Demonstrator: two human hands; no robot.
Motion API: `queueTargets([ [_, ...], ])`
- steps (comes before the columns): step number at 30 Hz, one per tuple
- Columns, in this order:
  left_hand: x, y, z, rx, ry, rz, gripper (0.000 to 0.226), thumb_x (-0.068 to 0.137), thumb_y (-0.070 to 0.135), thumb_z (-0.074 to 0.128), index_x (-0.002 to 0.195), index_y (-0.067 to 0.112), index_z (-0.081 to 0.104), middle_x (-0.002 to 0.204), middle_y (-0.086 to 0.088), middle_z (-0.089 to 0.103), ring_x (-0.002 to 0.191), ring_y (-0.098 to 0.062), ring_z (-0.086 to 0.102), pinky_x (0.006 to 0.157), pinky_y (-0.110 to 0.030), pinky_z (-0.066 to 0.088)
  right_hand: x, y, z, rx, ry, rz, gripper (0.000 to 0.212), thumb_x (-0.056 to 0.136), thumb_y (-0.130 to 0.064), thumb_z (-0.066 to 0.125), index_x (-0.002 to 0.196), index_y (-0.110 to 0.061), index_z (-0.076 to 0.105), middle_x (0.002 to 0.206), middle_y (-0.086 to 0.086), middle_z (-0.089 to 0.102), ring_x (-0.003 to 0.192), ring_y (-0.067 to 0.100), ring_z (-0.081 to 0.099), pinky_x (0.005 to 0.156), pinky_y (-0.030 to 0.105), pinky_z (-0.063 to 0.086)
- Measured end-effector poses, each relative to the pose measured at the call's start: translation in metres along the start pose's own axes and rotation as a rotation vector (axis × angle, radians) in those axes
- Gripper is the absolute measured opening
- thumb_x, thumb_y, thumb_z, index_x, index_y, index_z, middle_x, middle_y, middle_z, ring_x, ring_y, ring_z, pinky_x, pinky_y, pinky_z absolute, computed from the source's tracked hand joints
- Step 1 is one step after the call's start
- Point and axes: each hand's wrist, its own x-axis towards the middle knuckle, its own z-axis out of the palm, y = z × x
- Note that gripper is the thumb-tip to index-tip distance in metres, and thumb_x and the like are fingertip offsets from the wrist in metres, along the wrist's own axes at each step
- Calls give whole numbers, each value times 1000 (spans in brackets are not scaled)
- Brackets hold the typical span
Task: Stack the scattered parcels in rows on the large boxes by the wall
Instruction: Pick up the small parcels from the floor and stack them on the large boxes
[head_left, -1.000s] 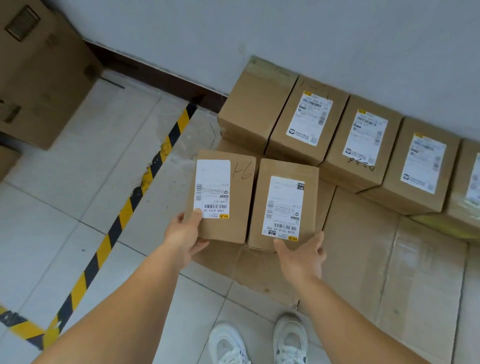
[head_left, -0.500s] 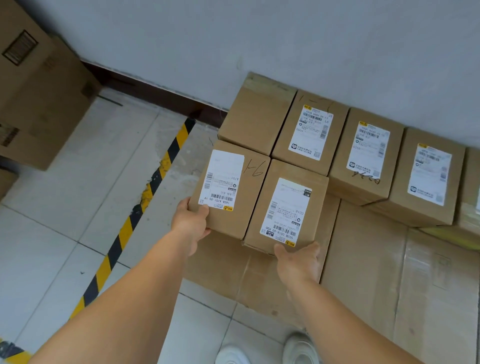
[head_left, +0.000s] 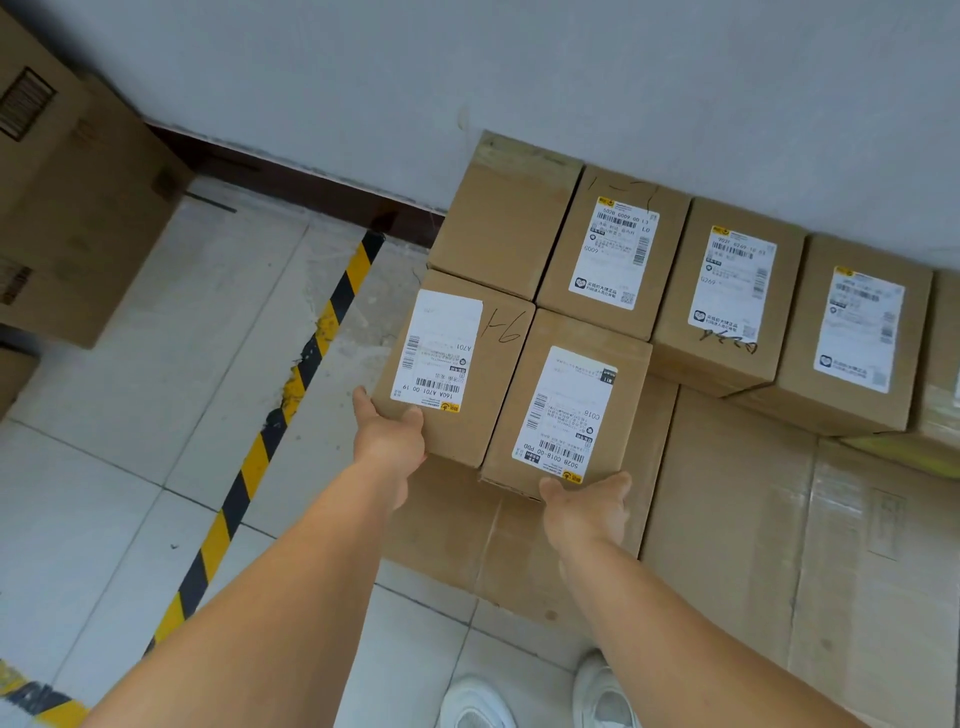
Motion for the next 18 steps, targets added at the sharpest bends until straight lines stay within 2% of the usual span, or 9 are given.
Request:
queueTargets([
  [2,-12,-4,5,-11,16,-37,86,97,21,51,150,37,-15,114,0,51,101,-28,63,99,-45,47,-2,1,-5,-2,-25,-7,70,87,-21,67,141,-12,23,133,15,46,77,22,50,75,34,43],
  [4,-24,-9,10,17,49,-50,94,91,29,58,150,31,-15,131,-8,53,111,-35,60,100,-49,45,-6,-1,-13,-19,-58,-18,80,88,-25,65,148,-16,13,139,12,44,88,25,52,76,33,40],
  [6,-39,-13,15,-5,58,-69,93,88,32,61,151,27,-8,140,-14,49,117,-36,56,101,-51,44,-12,-7,-22,-21,-96,-32,89,88,-30,65,151,-22,2,147,7,36,91,26,50,77,34,40],
  [8,-66,-10,19,7,33,-118,90,92,38,55,150,29,-13,144,-7,46,126,-32,49,108,-49,35,-23,-15,-34,-18,-129,-43,92,89,-33,63,152,-26,-4,154,3,24,95,28,51,76,36,38],
  [9,-80,-9,21,34,30,-116,88,95,39,52,151,29,-15,148,-6,42,130,-32,44,109,-47,32,-29,-18,-40,-28,-137,-55,92,91,-35,62,152,-26,-6,157,1,17,105,30,52,78,37,37],
  [12,-126,-6,27,71,21,-24,80,98,35,48,153,28,-10,157,-4,26,138,-30,35,110,-46,28,-51,-26,-64,-90,-132,-141,85,93,-40,56,154,-22,-1,160,-1,6,125,30,46,82,36,37],
  [18,-197,-5,31,192,-96,178,71,97,40,48,153,32,6,153,0,33,136,-22,38,107,-39,32,-93,-29,-132,-137,-74,-318,73,97,-45,45,154,-18,9,161,-5,8,141,22,31,105,37,34],
])
